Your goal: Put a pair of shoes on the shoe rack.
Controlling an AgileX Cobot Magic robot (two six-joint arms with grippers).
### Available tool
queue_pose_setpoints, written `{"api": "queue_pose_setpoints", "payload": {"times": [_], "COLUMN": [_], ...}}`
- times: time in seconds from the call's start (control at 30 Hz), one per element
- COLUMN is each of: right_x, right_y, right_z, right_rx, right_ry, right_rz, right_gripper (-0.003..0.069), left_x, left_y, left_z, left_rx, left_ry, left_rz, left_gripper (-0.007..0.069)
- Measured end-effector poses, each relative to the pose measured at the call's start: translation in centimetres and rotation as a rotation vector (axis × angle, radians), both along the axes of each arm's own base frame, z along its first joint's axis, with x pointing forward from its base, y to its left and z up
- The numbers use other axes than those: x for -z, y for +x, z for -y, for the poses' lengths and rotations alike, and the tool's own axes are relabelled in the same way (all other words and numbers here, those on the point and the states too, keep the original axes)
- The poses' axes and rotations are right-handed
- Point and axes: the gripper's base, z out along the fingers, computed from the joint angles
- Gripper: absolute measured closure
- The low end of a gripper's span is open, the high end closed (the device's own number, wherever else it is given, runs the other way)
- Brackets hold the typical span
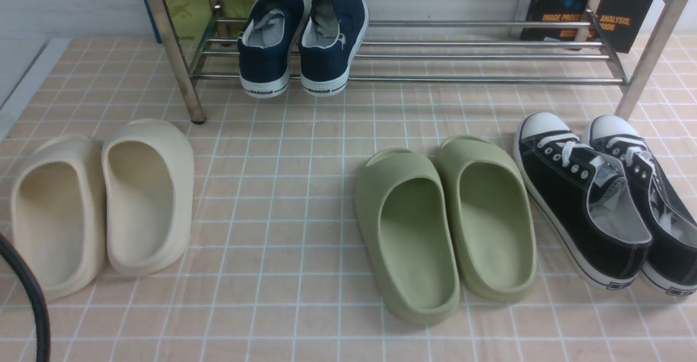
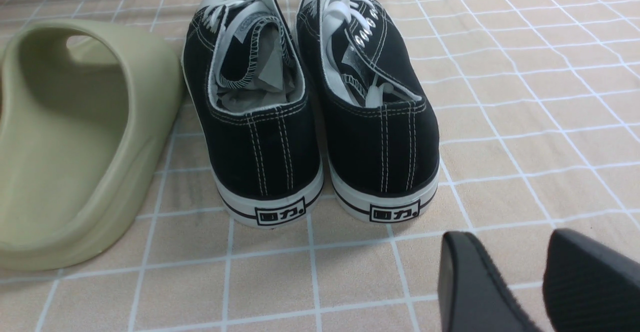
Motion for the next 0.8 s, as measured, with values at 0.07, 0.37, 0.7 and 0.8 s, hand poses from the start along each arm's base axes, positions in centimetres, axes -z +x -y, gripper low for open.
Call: {"api": "queue_pose_setpoints", "payload": {"times": [0.07, 0.37, 0.7, 0.8], "right_x": [0.0, 0.0, 0.0, 0.0], "right_y": [0.0, 0.0, 0.0, 0.0], "right_z": [0.0, 0.0, 0.0, 0.0], "right_rx": [0.0, 0.0, 0.0, 0.0], "right_ry": [-0.001, 0.0, -0.001, -0.001], "right_rz": [0.0, 0.0, 0.0, 0.0], "right_gripper": [0.0422, 0.0422, 0.0422, 0.0422], "left_x": [0.1, 1.5, 9.2, 11.5], "left_y": [0.0, -0.2, -1.0, -0.7], "left_z": [-0.2, -0.7, -0.4, -0.2], "left_rx": [-0.015, -0.023, -0.04, -0.072], "left_ry": [0.024, 0.051, -0.019, -0.047], "left_rz": [-0.008, 0.077, 0.556, 0.627], "left_gripper": [0.0585, 0.0603, 0.0606, 0.0606]}}
